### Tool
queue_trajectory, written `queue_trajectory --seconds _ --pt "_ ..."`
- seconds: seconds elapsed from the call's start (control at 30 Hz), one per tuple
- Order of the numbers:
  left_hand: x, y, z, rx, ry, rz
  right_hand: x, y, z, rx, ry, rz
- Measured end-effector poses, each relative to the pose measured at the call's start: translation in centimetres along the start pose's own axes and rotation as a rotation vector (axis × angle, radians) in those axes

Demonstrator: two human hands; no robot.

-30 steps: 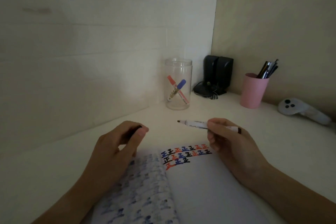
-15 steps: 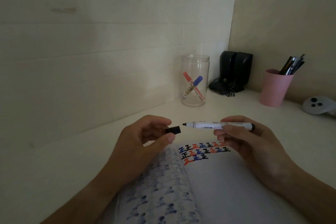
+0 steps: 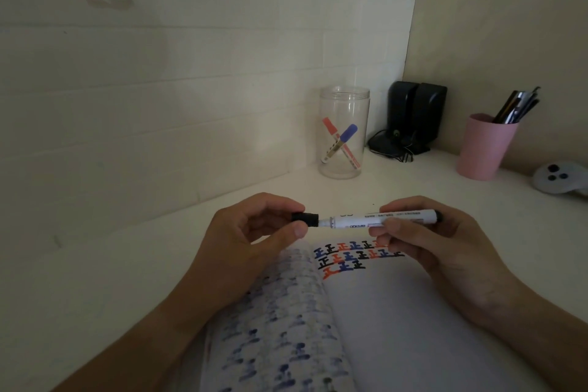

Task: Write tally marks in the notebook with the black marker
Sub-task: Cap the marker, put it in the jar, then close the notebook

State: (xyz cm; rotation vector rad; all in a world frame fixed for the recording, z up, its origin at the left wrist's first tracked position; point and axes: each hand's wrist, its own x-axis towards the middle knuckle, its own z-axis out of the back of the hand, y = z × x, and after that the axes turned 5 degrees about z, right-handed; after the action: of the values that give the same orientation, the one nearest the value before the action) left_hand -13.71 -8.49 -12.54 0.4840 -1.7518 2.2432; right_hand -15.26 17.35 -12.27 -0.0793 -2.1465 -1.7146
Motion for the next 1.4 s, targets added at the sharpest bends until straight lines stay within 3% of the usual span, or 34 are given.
queue_trajectory --seconds 0.2,0.37,0.53,0.8,1.07,1.23,1.3,1.4 --pt "-0.4 -0.3 -0.3 0.066 0.061 -0.057 -0.2 0.1 -0.4 -0.045 0.03 0.011" --pt "-0.7 -0.4 -0.5 0.474 0.063 -0.203 -0.6 0.3 -0.6 -0.086 0.065 0.048" --pt "-1.0 -1.6 -0.9 0.63 0.061 -0.34 -1.0 0.0 -1.0 -0.17 0.097 0.138" --pt "-1.8 -1.2 -1.4 0.587 0.072 -0.233 -1.3 0.3 -0.8 -0.229 0.129 0.177" --pt "-2.1 -1.0 -1.5 0.597 0.085 -0.272 -1.2 0.5 -0.8 -0.201 0.125 0.138" --pt "-1.1 -1.7 -1.9 0.395 0.005 -0.234 -0.8 0.6 -1.1 -0.23 0.089 0.184" --pt "-1.4 -2.1 -2.4 0.249 0.001 -0.176 -1.0 0.4 -1.2 -0.295 0.151 0.186" --pt "-1.3 -1.9 -2.7 0.074 0.022 -0.13 -1.4 0.1 -1.9 -0.189 0.291 0.139"
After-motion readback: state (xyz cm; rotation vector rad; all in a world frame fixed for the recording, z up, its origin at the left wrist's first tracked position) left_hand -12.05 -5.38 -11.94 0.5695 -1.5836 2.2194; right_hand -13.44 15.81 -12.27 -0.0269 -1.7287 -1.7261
